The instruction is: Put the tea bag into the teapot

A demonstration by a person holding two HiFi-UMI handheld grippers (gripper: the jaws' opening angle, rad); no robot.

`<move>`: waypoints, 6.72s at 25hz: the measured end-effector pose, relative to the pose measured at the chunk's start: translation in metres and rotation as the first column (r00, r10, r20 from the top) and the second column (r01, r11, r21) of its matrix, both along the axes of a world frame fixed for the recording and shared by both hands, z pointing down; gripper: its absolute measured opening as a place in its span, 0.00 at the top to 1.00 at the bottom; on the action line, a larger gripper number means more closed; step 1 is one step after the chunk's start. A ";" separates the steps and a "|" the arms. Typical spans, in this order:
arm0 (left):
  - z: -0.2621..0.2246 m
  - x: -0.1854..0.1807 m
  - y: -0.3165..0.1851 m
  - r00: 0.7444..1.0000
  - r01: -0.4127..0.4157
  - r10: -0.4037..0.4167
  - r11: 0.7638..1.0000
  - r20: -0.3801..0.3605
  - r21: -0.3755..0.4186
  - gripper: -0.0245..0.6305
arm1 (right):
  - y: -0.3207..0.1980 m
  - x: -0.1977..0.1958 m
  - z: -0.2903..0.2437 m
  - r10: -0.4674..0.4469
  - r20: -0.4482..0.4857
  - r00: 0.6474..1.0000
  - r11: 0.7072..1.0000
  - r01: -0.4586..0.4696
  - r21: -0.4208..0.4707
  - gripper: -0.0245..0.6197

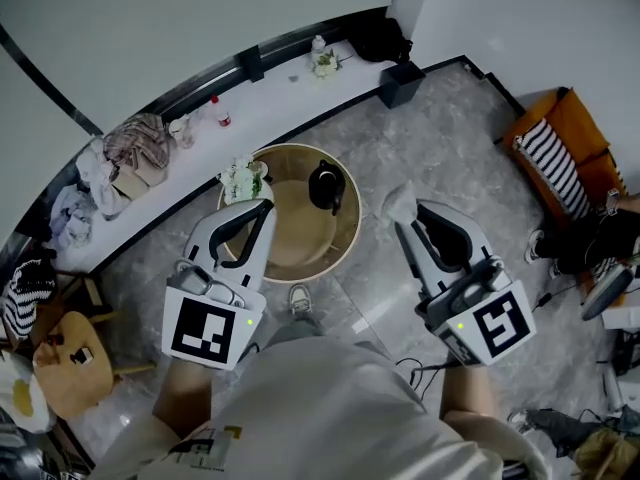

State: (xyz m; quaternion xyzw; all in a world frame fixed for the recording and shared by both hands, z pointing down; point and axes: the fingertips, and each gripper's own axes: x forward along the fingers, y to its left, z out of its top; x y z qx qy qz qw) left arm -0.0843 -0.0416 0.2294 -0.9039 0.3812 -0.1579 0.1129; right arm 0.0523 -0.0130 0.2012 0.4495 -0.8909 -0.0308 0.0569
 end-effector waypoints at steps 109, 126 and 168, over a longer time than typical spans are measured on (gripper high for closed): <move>0.458 0.044 -0.273 0.951 0.258 -0.301 0.643 0.072 -0.721 0.95 | -0.320 -0.012 0.647 -0.638 -0.573 0.515 0.571 -0.182 -0.800 0.89; 0.446 0.046 -0.260 0.951 0.256 -0.300 0.625 0.076 -0.737 0.95 | -0.317 -0.003 0.605 -0.454 -0.396 0.798 0.515 -0.128 -0.848 0.80; 0.078 0.011 -0.228 0.963 0.209 -0.241 0.950 -0.118 -0.233 0.95 | -0.265 -0.026 0.062 -0.063 -0.103 0.993 0.991 0.050 -0.123 0.95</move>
